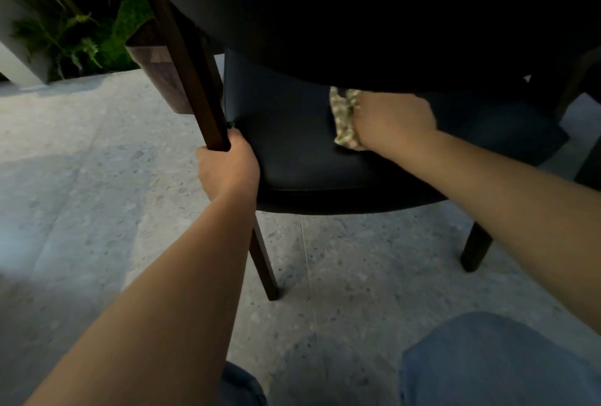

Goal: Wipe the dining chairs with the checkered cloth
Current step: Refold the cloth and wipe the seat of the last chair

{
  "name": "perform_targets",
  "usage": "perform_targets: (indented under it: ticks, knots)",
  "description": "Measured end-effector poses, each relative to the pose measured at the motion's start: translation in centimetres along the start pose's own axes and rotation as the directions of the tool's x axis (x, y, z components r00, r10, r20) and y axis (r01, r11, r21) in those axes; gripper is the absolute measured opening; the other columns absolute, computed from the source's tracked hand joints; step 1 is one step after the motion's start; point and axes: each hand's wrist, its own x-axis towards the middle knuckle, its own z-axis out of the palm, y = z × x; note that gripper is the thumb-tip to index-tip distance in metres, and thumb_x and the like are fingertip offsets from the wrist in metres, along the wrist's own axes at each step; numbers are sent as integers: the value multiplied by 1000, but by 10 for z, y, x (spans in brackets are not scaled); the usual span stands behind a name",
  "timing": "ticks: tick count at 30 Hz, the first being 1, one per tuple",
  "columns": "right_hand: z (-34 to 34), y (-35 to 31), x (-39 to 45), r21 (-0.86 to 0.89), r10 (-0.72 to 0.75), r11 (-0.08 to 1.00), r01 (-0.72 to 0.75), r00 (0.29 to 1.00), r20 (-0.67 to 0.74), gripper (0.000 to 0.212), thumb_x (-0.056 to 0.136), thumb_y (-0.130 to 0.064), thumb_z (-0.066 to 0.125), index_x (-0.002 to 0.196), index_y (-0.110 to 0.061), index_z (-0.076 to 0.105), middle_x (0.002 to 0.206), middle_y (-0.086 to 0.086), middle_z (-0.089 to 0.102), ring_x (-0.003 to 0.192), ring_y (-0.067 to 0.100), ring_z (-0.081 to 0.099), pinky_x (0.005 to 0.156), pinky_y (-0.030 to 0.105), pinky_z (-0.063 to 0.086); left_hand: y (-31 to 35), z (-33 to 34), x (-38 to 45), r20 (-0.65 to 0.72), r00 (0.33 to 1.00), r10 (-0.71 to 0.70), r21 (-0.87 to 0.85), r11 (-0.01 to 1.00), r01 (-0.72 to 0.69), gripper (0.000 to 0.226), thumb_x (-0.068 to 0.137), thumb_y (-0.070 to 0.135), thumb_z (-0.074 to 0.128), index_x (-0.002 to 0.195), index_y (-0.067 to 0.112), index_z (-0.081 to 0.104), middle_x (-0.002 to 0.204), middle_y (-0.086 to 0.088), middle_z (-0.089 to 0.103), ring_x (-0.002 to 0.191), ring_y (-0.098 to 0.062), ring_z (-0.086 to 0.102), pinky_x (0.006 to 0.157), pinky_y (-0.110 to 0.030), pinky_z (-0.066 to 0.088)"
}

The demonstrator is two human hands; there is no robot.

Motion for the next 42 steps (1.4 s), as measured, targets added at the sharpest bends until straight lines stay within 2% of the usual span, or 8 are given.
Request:
perform_targets:
  ticks: [5,9,16,23,29,32,37,42]
  knots:
    - [-16,72,-15,-4,231,973,-231,973,3,28,94,-26,41,77,-9,54,83,15,59,63,25,47,56,30,29,1,-1,-4,-4,1000,5,7,1000,-5,36,86,60,51,103,29,48,84,12,52,71,-5,49,62,-28,38]
    - [-22,34,-12,147,298,947,-287,953,-59,20,91,-28,44,78,-16,51,87,15,62,83,36,61,64,31,36,1,-1,-5,-4,1000,2,15,1000,-2,34,86,60,51,100,29,47,82,12,51,72,-9,50,68,-32,40]
    - [24,-108,-48,-42,-213,977,210,974,-73,21,92,-22,48,111,-11,51,88,10,68,70,30,64,44,26,13,2,1,-5,-37,998,43,19,999,-42,39,85,57,53,105,24,53,82,10,52,74,-12,53,67,-31,41]
    - [9,-45,-54,-54,-204,978,201,977,-66,22,96,-19,45,115,-9,49,87,10,66,54,21,34,43,28,12,2,0,-5,-87,994,61,-35,997,-64,40,82,53,61,106,26,44,93,12,51,76,-5,52,58,-19,35]
    - [2,14,-63,-87,-167,983,161,984,-59,21,93,-22,51,110,-10,51,68,3,52,44,14,20,44,26,11,11,6,-12,-354,910,216,290,950,-112,49,82,44,62,113,19,34,137,-9,31,128,-26,36,106,-43,29]
    - [1,31,-60,-54,-111,993,107,991,-75,20,95,-19,45,110,-10,53,65,1,44,46,14,21,45,27,10,9,2,-31,-221,894,389,437,859,-266,42,90,29,52,125,18,33,146,-19,25,140,-33,22,111,-44,17]
    - [1,33,-56,35,-69,997,70,997,-35,24,95,-20,41,116,-12,51,80,5,58,49,13,22,46,28,11,12,26,-95,313,543,779,345,439,-830,40,84,16,55,121,11,40,130,-15,39,120,-30,39,101,-41,26]
    - [-9,78,-46,-11,15,1000,-15,999,-45,28,95,-18,37,119,-10,50,92,11,62,55,18,32,47,29,13,28,76,-119,442,601,666,395,457,-797,72,96,39,42,148,-2,14,152,-22,28,143,-31,25,120,-44,12]
